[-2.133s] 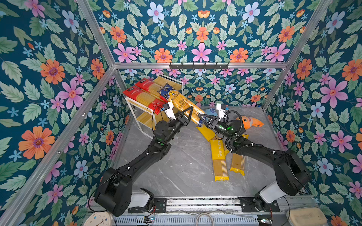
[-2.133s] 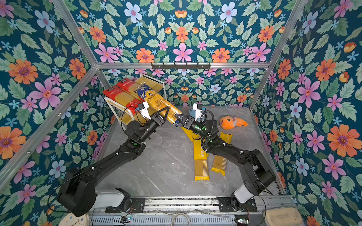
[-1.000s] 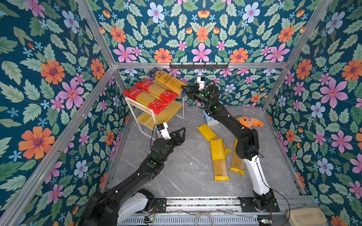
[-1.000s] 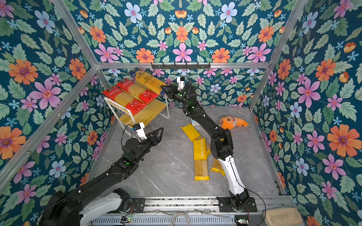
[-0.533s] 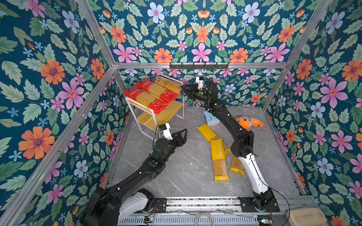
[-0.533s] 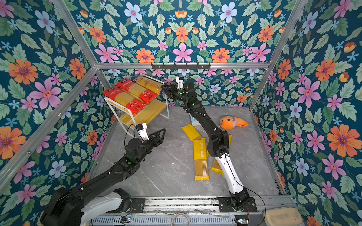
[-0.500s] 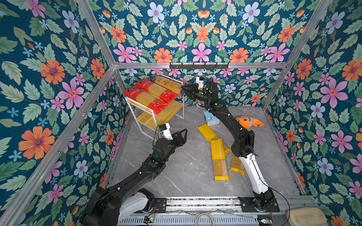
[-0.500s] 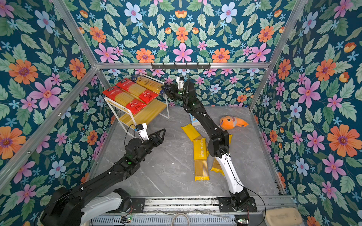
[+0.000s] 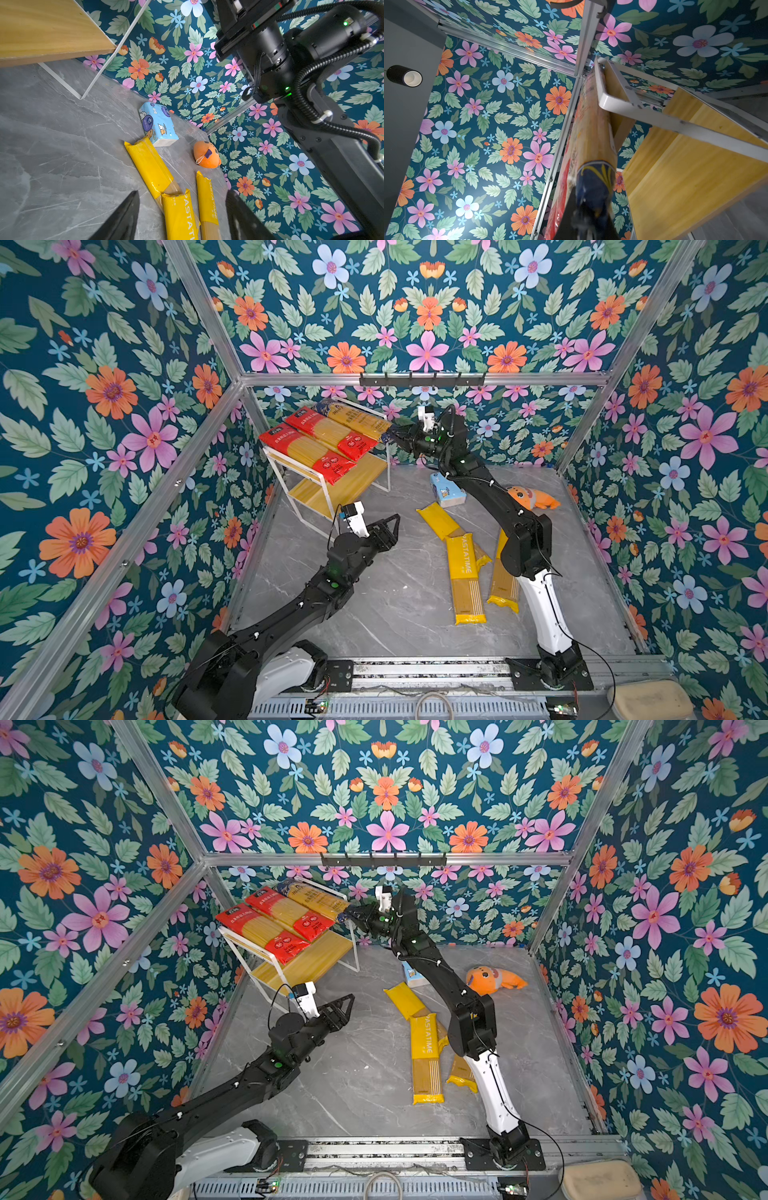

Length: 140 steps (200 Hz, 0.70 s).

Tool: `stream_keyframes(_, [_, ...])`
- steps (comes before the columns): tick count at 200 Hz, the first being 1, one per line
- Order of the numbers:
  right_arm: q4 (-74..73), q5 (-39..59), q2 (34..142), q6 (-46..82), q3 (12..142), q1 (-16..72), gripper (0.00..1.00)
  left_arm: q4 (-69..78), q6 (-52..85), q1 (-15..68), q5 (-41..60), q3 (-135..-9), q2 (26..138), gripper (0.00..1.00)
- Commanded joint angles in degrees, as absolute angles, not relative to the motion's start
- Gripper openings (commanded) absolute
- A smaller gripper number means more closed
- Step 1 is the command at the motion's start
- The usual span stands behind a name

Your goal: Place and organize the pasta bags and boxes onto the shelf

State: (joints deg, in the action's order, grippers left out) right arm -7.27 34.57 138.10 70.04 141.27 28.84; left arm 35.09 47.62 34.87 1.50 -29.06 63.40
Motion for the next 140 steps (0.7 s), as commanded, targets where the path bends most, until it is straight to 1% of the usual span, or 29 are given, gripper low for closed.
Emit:
stream_keyframes(1, [-5.88, 35.1, 142.36, 70.36, 149.06, 29.35, 0.05, 36.96, 46.75, 34.94, 1.82, -29.36, 63.54, 0.68])
stream_keyframes(13, [-4.85, 34.64, 145.41, 71.04, 153.74, 29.64, 0.05, 37.0, 46.72, 34.98, 1.76, -29.27, 63.64, 0.68])
stream_keyframes(26, [-5.95, 33.96, 147.37, 71.91, 155.77, 29.95, 0.05, 37.09, 46.67, 35.07, 1.82, -29.27, 63.8, 0.68])
stream_keyframes(40, [-7.13, 33.19, 148.0, 71.92, 155.59, 30.28, 0.07, 37.07, 46.66, 35.07, 1.67, -29.27, 63.98, 0.68])
stream_keyframes(62, [-9.1, 32.48, 147.72, 70.51, 154.22, 31.05, 0.14, 37.26, 46.67, 35.07, 1.77, -29.27, 64.33, 0.68])
stream_keyframes(88, [-9.32, 32.51, 147.15, 69.84, 152.76, 31.15, 0.15, 37.57, 46.67, 35.16, 2.04, -29.36, 64.73, 0.68])
stream_keyframes(95, [-9.87, 32.76, 146.84, 70.23, 151.99, 31.05, 0.17, 37.62, 46.63, 35.16, 2.02, -29.36, 64.69, 0.68])
stream_keyframes(119, [-12.18, 33.89, 144.43, 71.28, 148.01, 30.73, 0.3, 37.59, 46.67, 35.18, 1.85, -29.03, 64.36, 0.68])
stream_keyframes(140, [-14.58, 34.54, 140.19, 71.02, 141.21, 30.34, 0.36, 37.62, 46.56, 35.31, 1.85, -28.59, 64.16, 0.68])
